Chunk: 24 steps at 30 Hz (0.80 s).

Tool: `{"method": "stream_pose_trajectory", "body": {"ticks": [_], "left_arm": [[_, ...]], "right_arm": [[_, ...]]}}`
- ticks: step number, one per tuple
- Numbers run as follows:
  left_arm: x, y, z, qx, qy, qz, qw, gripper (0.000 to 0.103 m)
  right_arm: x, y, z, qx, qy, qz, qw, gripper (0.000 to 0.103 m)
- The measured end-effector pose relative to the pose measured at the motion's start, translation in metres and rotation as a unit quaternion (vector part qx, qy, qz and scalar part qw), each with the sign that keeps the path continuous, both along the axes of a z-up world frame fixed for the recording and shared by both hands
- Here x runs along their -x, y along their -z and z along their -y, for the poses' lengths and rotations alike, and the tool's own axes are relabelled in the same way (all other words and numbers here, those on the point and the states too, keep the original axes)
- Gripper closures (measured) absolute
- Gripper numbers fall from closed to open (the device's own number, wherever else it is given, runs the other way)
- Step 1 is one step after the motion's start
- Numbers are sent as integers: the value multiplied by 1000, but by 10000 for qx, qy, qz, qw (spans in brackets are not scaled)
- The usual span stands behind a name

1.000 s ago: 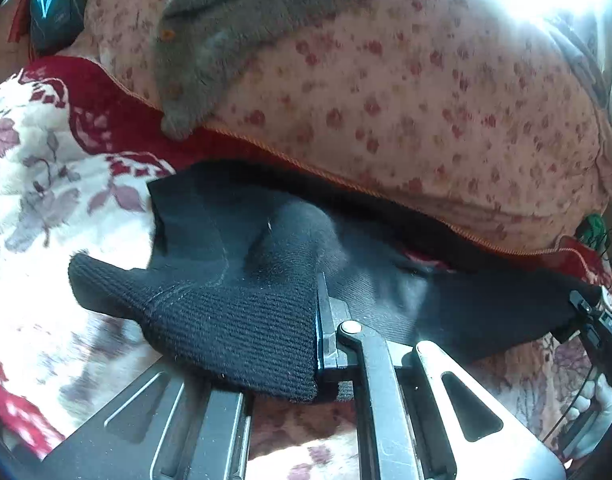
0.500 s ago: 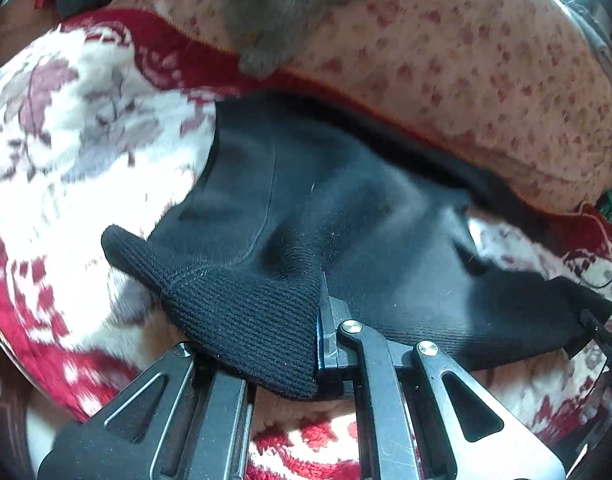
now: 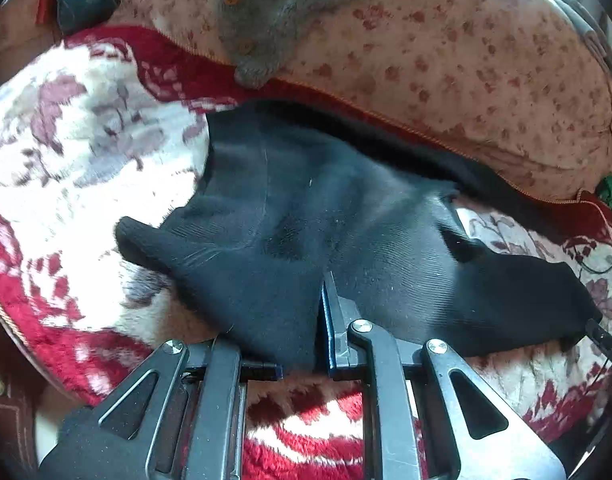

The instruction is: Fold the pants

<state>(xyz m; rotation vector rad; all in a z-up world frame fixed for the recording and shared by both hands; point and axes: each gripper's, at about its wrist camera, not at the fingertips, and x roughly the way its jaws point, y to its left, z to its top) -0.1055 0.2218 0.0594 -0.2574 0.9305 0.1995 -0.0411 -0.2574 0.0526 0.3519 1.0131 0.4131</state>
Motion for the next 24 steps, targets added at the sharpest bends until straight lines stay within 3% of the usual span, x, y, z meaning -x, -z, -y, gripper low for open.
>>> {"method": "stream_pose_trajectory", "body": {"ticks": [4, 11, 17, 19, 20, 24], "left_arm": [[13, -17, 9, -323, -33, 199, 9993, 90], [24, -37, 9, -418, -113, 382, 9983, 89], [44, -52, 5, -565, -416, 606, 9957, 90], [45, -56, 5, -545, -409, 640, 9956, 90], [44, -56, 6, -521, -386, 643, 9958, 90], [35, -58, 16, -398, -201, 676, 9967, 90]], "right_arm": [[9, 3, 9, -109, 19, -60, 9999, 66], [15, 12, 7, -62, -12, -115, 9999, 65], [6, 21, -12, -63, -32, 143, 9999, 66], [2, 25, -17, -32, -77, 314, 9995, 77], [0, 27, -21, 72, -137, 402, 9991, 87], [-4, 15, -25, 756, -209, 806, 9937, 97]]}}
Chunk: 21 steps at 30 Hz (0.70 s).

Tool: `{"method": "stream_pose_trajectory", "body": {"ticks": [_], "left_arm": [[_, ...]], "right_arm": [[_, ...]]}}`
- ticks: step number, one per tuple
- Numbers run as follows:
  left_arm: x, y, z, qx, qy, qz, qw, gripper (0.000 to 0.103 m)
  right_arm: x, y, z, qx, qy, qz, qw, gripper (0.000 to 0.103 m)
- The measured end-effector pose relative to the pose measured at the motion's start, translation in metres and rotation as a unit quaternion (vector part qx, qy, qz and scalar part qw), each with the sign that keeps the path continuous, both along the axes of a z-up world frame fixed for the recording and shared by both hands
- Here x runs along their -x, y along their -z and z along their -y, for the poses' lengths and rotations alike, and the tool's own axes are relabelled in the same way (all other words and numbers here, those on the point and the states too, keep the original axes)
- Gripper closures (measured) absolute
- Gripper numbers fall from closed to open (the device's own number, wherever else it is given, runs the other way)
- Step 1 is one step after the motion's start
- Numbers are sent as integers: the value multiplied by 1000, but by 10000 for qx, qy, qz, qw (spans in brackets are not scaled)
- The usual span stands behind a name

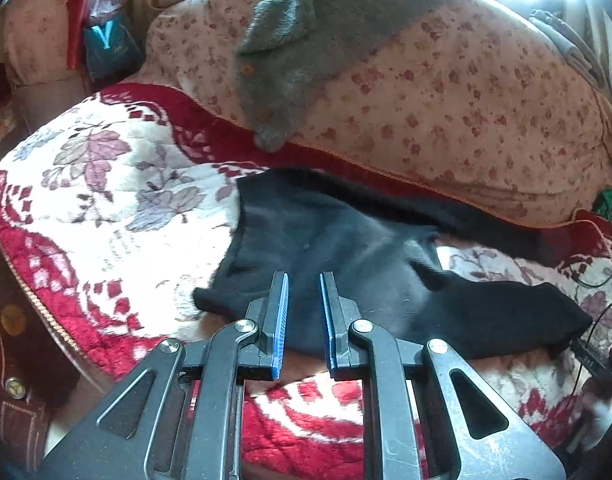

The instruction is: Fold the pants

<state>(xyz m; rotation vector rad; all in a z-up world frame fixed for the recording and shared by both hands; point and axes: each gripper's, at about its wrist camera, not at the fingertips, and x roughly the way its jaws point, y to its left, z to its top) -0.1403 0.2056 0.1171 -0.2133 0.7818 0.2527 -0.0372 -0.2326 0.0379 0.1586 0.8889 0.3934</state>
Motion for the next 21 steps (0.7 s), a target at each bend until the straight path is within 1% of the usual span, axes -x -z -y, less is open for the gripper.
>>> {"method": "stream_pose_trajectory", "body": {"ticks": [2, 4, 7, 8, 9, 10, 11, 12, 13, 14, 15, 16, 17, 18, 21], "left_arm": [[-5, 0, 6, 48, 75, 4, 10000, 90], [-11, 2, 15, 134, 178, -11, 9998, 90], [-18, 4, 27, 211, 308, -29, 9993, 90], [-20, 5, 30, 218, 343, -39, 9992, 90], [-22, 8, 34, 222, 399, -66, 9989, 90], [-24, 10, 37, 231, 433, -100, 9987, 90], [-25, 12, 39, 242, 451, -128, 9986, 90], [-27, 15, 41, 279, 476, -181, 9983, 90], [-28, 17, 41, 294, 490, -211, 9981, 90], [-30, 20, 42, 310, 504, -269, 9979, 90], [-31, 22, 42, 321, 507, -305, 9977, 90], [-32, 24, 42, 330, 504, -323, 9977, 90], [-32, 26, 42, 345, 492, -351, 9976, 90], [-32, 28, 41, 348, 477, -366, 9976, 90], [-31, 33, 32, 392, 345, -441, 9977, 90]], "right_arm": [[-3, -14, 8, 369, 89, 234, 9990, 98], [-7, -29, 18, 871, 252, 470, 9948, 98], [-8, -51, 37, 1574, 573, 853, 9822, 98], [-7, -58, 39, 1936, 628, 1011, 9738, 98], [-4, -60, 37, 2340, 653, 1197, 9626, 98], [2, -62, 33, 2835, 622, 1476, 9455, 98], [10, -61, 31, 3097, 488, 1680, 9346, 97], [16, -58, 30, 3227, 327, 1783, 9290, 94], [20, -53, 31, 3379, 194, 1777, 9241, 90], [22, -47, 33, 3492, 113, 1655, 9222, 81], [24, -38, 38, 3565, 27, 1354, 9244, 74], [25, -32, 43, 3558, 12, 1123, 9278, 74], [27, -26, 51, 3479, 31, 868, 9335, 74], [29, -24, 59, 3347, 77, 711, 9396, 74], [35, -29, 80, 2888, 502, 428, 9551, 73]]}}
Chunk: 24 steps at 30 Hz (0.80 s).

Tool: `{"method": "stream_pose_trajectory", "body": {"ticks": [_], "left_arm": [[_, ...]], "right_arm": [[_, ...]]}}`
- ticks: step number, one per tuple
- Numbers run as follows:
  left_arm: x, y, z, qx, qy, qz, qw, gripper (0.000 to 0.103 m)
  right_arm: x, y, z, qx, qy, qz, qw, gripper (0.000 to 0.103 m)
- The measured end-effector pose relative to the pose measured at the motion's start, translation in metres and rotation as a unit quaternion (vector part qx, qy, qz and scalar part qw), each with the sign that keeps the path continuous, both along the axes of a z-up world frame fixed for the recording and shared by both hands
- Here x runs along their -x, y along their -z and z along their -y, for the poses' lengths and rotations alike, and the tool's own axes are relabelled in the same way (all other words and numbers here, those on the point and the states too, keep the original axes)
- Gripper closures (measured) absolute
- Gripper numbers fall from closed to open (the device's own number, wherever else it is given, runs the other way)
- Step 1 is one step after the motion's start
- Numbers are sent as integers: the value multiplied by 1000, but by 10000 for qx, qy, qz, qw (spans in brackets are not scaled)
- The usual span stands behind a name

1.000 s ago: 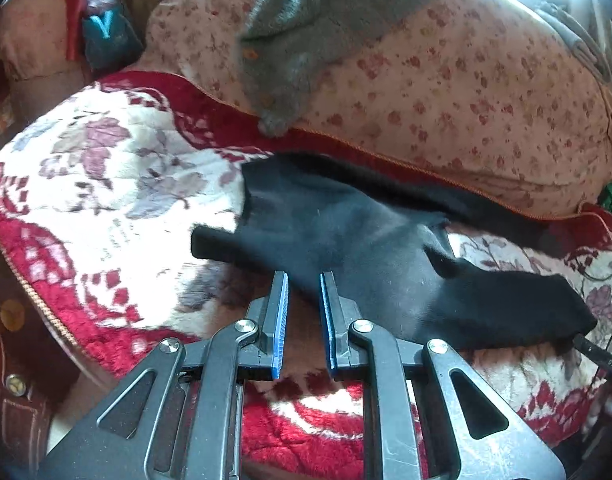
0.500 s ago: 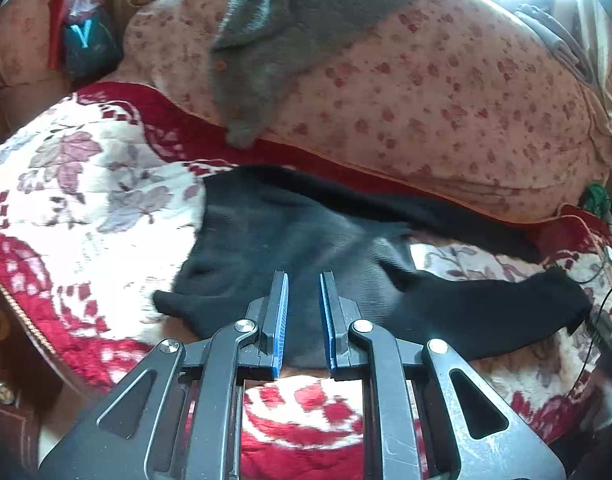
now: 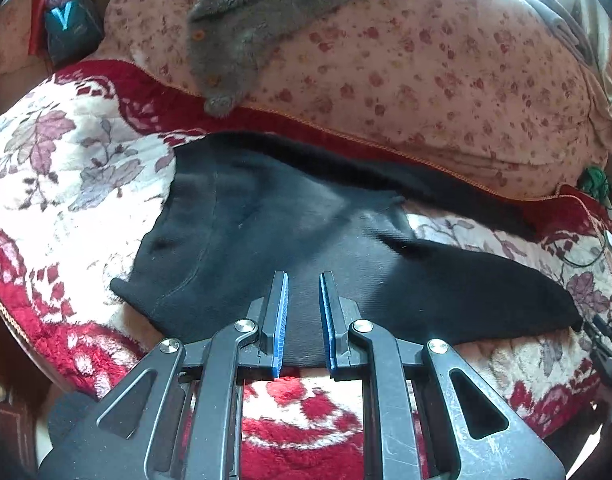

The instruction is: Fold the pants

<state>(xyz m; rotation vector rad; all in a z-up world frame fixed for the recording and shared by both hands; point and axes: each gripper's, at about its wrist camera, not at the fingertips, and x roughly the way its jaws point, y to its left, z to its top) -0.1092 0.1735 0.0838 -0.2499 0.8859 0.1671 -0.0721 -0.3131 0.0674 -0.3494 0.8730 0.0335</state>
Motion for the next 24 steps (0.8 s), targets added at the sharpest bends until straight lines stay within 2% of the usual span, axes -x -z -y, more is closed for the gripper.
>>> {"method": "stream_pose_trajectory", "body": {"ticks": [1, 2, 4, 6, 7, 8, 9, 10, 11, 16, 20, 24], "left_arm": [[1, 2, -4, 47, -58, -30, 10000, 90], [2, 5, -9, 113, -137, -61, 9998, 90], [7, 10, -22, 284, -353, -102, 9989, 90], [14, 15, -36, 513, -569, -89, 9970, 90], [18, 17, -42, 630, -636, -75, 9960, 85], [21, 19, -46, 735, -658, -59, 9951, 73], [25, 22, -52, 918, -704, -40, 9933, 66], [28, 25, -57, 1093, -771, -1, 9910, 55], [31, 27, -60, 1181, -821, 24, 9896, 52], [37, 39, -70, 1269, -1094, -8, 9859, 52], [33, 47, -71, 1277, -1097, -100, 9857, 52], [24, 51, -67, 1186, -1073, -63, 9871, 52]], "right_arm": [[1, -2, 6, -280, 133, -48, 9995, 72], [-1, -6, 15, -788, 294, -96, 9964, 69], [-7, -6, 27, -1798, 612, -292, 9814, 60], [-10, 4, 34, -3008, 948, -701, 9464, 59], [-11, 8, 32, -3407, 1058, -877, 9301, 59], [-11, 16, 32, -3832, 1170, -1090, 9097, 59], [-9, 21, 30, -4081, 1204, -1205, 8969, 59], [-8, 23, 27, -4176, 1202, -1234, 8922, 59], [-6, 25, 21, -4209, 1194, -1253, 8905, 59], [-10, 31, 18, -4382, 1433, -1120, 8803, 59], [-24, 37, 34, -4682, 1758, -823, 8620, 53], [-35, 49, 40, -4828, 1944, -885, 8493, 53]]}}
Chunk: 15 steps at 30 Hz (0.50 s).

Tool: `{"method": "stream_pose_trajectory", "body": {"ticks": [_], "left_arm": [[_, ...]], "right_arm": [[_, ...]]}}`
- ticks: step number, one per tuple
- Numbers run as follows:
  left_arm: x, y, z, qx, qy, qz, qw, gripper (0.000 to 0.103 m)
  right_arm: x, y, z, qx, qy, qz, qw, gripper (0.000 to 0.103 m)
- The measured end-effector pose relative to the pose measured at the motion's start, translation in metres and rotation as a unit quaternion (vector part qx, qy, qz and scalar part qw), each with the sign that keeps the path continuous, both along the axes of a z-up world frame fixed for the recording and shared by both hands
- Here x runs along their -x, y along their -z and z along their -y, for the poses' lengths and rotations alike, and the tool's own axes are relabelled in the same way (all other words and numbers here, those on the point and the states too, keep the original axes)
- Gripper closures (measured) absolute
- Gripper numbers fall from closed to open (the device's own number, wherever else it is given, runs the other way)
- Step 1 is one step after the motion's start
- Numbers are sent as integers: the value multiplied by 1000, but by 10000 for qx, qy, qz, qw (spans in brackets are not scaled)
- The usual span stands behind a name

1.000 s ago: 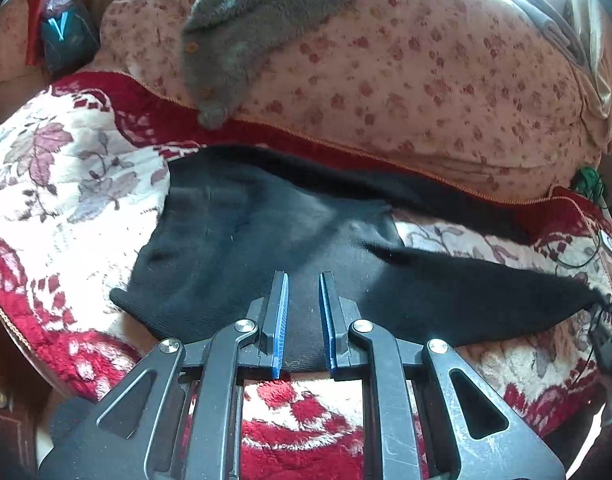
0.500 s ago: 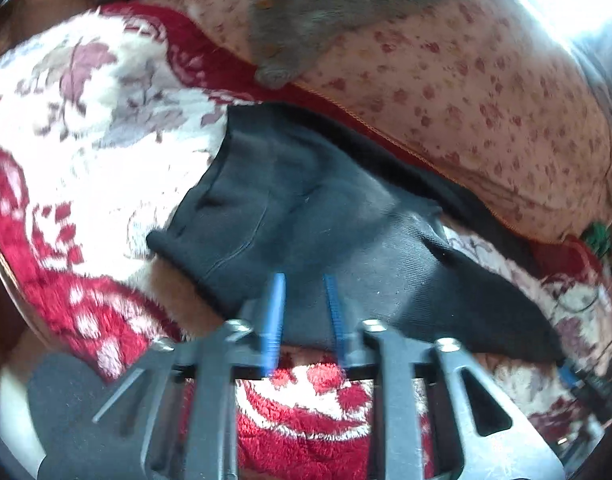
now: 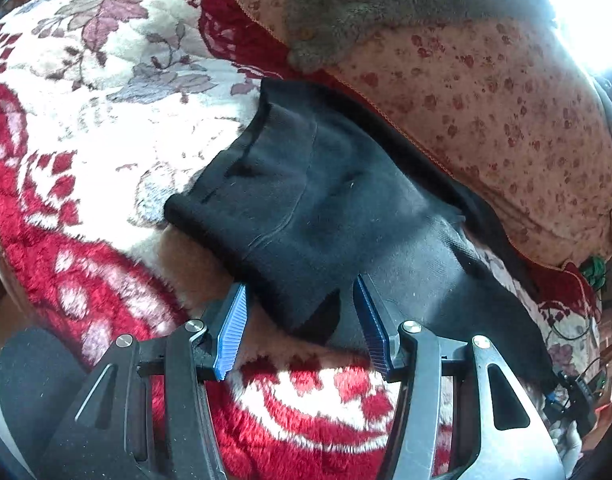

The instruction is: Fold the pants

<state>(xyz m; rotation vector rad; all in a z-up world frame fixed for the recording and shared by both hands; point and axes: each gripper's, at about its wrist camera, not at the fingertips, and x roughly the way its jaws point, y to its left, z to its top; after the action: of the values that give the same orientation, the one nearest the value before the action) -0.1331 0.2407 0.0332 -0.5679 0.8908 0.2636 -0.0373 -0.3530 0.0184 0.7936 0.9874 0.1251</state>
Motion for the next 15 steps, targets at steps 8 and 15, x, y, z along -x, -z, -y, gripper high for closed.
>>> {"method": "stream_pose_trajectory", "body": {"ticks": [8, 15], "left_arm": [[-21, 9, -7, 201, -116, 59, 9997, 52], [-21, -11, 3, -371, 60, 191, 9991, 85]], "right_arm": [[-5, 0, 3, 104, 48, 490, 9987, 90], [1, -31, 0, 795, -202, 838, 9931, 93]]}}
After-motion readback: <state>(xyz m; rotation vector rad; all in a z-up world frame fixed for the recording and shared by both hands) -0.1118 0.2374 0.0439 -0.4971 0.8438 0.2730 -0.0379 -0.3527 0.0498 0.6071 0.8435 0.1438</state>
